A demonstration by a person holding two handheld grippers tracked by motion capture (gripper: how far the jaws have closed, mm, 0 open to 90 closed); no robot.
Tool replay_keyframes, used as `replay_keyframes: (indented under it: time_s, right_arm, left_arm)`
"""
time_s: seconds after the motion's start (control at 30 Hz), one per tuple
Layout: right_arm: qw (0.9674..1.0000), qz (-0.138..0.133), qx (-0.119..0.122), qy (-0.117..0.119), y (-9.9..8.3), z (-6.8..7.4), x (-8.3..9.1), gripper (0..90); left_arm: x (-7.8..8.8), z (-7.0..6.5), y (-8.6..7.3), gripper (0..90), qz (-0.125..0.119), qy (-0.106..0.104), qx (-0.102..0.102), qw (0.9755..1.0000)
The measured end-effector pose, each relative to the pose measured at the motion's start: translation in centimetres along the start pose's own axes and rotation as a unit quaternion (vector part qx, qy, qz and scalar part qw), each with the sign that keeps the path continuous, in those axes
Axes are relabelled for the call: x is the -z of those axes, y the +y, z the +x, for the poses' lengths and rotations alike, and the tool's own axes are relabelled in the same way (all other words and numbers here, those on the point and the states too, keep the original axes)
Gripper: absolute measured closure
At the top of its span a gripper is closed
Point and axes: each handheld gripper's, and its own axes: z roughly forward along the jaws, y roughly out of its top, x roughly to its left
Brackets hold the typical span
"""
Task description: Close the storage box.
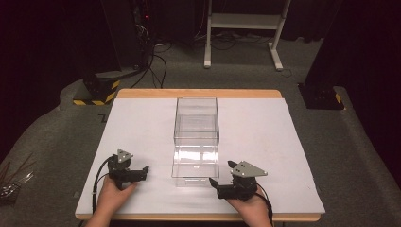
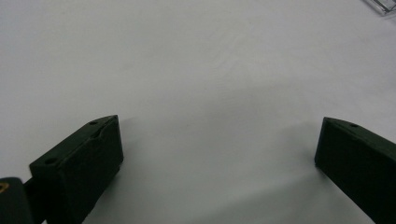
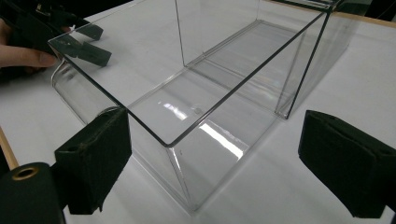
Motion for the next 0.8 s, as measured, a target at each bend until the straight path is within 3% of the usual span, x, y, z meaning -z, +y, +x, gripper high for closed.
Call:
replay_keyframes:
  time_s: [0.17,0.8]
  right_arm:
    - [0.9999,0.011,-0.005,0.002,-0.11,0.01,-0.35,8.8]
    - [0.9999,0.002,-0.013,-0.008,-0.35,-0.52,-1.06,9.1]
  left_arm:
    - [0.0,0.0,0.0,1.3,0.0,0.0,0.0,1.0]
    - [0.0,0.02,0.01,1.2,0.001,0.0,-0.001,1.0]
